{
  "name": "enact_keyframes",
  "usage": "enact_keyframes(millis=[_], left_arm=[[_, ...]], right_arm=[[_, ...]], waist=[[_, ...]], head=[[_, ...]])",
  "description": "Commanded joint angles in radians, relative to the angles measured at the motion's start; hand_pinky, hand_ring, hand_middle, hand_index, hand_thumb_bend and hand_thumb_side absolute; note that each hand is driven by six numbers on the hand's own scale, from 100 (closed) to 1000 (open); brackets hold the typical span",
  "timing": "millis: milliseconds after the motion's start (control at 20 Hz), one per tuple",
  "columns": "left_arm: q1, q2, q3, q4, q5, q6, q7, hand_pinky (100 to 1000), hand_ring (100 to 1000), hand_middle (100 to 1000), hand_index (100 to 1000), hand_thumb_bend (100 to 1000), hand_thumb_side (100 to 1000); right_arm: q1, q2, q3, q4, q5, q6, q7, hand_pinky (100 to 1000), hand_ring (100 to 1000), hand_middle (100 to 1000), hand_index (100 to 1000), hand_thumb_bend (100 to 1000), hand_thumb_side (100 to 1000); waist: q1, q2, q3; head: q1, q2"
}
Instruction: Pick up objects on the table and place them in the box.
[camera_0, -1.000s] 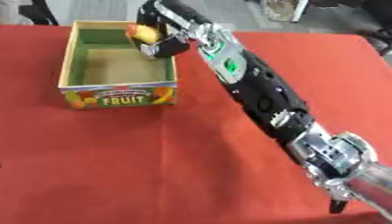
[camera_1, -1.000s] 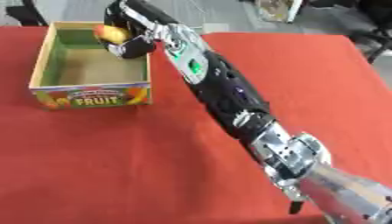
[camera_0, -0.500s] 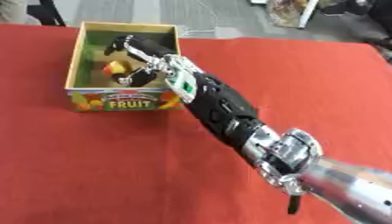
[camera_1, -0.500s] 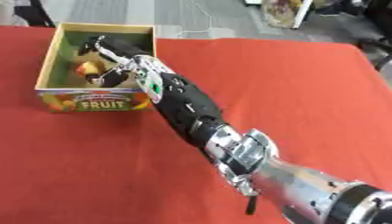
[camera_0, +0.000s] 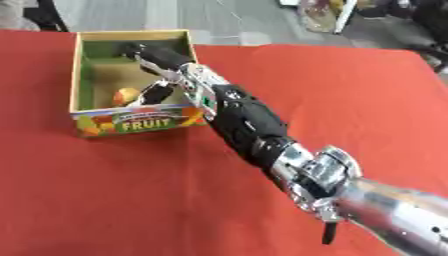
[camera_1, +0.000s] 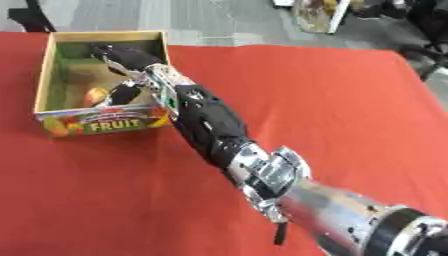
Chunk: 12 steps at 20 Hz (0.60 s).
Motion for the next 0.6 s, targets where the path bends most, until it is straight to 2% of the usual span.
enact_keyframes(millis=[50,100,350,600], left_arm=[[-0.008,0.011,0.008,-0.016,-0.001,0.0,0.006,493,513,526,514,333,369],[-0.006,0.012,0.01,-0.016,-0.002,0.001,0.009,493,513,526,514,334,369],[0.011,0.018,0.027,-0.016,-0.007,0.005,0.026,494,514,526,514,335,370],[0.027,0.026,0.047,-0.017,-0.011,0.008,0.045,494,514,526,514,336,369]], right_arm=[[-0.017,-0.031,0.005,-0.087,-0.044,0.014,-0.047,867,916,863,908,517,412],[-0.015,-0.036,0.014,-0.109,-0.06,0.017,-0.057,814,879,834,883,435,352],[0.011,-0.067,0.043,-0.246,-0.148,0.01,-0.075,769,852,801,864,371,318],[0.101,-0.087,0.048,-0.391,-0.237,0.022,-0.113,712,815,750,837,299,307]], waist=[[0.006,-0.021,-0.011],[0.006,-0.023,-0.019],[0.006,-0.034,-0.081],[0.008,-0.042,-0.151]], head=[[0.012,-0.01],[0.019,-0.01],[0.067,-0.005],[0.121,-0.001]])
